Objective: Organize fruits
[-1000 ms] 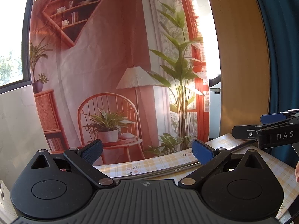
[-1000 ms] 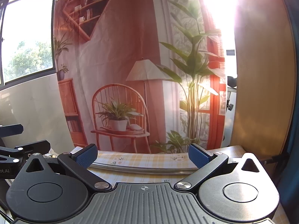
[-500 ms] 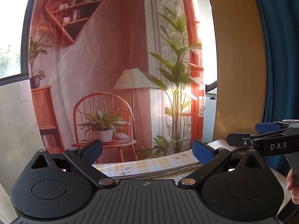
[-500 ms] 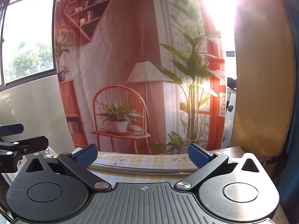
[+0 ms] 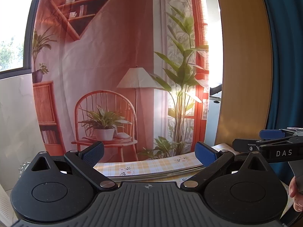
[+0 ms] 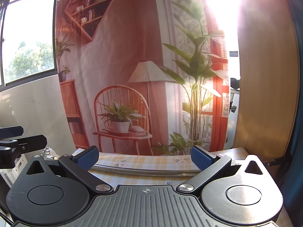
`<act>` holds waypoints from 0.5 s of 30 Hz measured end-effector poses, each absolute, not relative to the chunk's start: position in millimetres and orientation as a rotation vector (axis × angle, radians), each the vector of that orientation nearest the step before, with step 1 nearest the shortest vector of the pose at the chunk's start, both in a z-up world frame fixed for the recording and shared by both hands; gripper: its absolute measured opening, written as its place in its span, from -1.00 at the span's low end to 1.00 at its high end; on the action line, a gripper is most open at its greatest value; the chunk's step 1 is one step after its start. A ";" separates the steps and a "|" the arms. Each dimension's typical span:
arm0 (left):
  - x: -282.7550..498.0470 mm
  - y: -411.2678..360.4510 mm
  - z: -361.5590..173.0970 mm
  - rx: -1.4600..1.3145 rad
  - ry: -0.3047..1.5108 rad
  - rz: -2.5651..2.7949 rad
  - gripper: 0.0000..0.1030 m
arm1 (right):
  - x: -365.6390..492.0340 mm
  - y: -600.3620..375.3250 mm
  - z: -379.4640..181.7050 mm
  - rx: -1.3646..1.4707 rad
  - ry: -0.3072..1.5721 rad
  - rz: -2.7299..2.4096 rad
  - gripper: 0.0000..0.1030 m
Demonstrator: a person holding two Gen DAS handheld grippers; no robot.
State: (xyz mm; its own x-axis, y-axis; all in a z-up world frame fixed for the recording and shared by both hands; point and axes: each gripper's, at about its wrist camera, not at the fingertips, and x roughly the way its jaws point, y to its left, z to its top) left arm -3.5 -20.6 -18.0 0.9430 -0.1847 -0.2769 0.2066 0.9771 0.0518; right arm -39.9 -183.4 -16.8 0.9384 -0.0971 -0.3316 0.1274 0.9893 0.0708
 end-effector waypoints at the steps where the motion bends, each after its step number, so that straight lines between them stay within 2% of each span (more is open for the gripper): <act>1: -3.5 -20.6 -18.1 0.081 0.274 -0.199 0.99 | -40.1 -183.3 -17.0 0.091 0.334 -0.115 0.99; 15: -3.7 -20.6 -18.3 0.081 0.276 -0.182 0.99 | -40.2 -183.5 -16.8 0.090 0.333 -0.115 0.99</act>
State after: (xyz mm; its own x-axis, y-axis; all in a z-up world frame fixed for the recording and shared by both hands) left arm -3.7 -20.6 -18.3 0.9459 -0.1674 -0.2781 0.1897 0.9803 0.0549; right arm -40.2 -183.5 -16.8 0.9387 -0.0976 -0.3306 0.1273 0.9894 0.0694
